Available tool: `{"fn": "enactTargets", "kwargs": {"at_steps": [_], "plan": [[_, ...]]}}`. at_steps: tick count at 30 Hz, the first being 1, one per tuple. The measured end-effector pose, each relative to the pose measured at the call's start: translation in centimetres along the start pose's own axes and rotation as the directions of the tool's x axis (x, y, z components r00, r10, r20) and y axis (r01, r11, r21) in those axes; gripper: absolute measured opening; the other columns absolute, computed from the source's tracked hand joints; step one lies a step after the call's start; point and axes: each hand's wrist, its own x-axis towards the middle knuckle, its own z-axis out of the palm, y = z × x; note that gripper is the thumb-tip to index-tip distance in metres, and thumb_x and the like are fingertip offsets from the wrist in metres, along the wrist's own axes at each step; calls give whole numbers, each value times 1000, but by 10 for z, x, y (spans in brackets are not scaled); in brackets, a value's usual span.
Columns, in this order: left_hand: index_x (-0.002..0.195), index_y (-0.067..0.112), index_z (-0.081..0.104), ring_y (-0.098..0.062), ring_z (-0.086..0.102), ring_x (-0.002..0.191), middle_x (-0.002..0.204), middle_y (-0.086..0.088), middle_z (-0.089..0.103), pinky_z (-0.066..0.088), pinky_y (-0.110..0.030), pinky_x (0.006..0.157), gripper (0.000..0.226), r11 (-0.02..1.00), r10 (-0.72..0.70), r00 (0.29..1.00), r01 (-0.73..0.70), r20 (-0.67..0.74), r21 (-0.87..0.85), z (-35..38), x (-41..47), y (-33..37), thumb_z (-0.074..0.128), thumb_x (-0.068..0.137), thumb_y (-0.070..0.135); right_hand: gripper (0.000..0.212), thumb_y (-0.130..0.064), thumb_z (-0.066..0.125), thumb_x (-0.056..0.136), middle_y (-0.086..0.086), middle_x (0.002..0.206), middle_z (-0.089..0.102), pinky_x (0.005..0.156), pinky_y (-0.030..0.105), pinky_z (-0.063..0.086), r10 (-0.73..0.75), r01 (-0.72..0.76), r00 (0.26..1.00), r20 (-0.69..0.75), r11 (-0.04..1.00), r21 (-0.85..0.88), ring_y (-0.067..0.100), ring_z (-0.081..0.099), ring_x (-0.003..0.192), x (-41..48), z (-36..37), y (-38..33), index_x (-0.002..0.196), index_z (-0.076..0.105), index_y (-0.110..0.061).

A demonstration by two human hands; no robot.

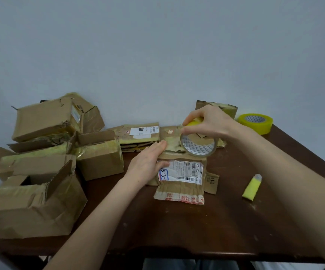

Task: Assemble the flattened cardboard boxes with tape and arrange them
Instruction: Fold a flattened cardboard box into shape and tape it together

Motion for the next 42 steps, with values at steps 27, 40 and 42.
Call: {"fn": "enactTargets", "kwargs": {"at_steps": [27,40,42], "plan": [[150,29,25,-5,23,142,156,10,25,21,-27,115,59,968,118,991,-100,-67,230,15,9,46,47,97,42,30,-34,75,81,-11,97,65,63,7,47,152,-43,972,-179,864,501,3,63,87,-41,-1,50,109,66,-30],[144,42,31,-27,12,146,159,-7,13,19,-41,117,60,981,-93,995,88,21,170,12,7,33,48,89,60,26,-29,76,79,4,99,65,72,22,48,220,-191,975,-23,889,416,16,63,87,-63,9,85,102,65,-32],[138,44,41,-28,19,145,159,-7,14,25,-44,114,56,982,-177,983,179,42,-64,7,9,26,59,85,55,30,-31,75,80,2,103,65,75,22,47,221,-195,975,-2,863,466,17,62,94,-67,15,93,107,63,-34]]}}
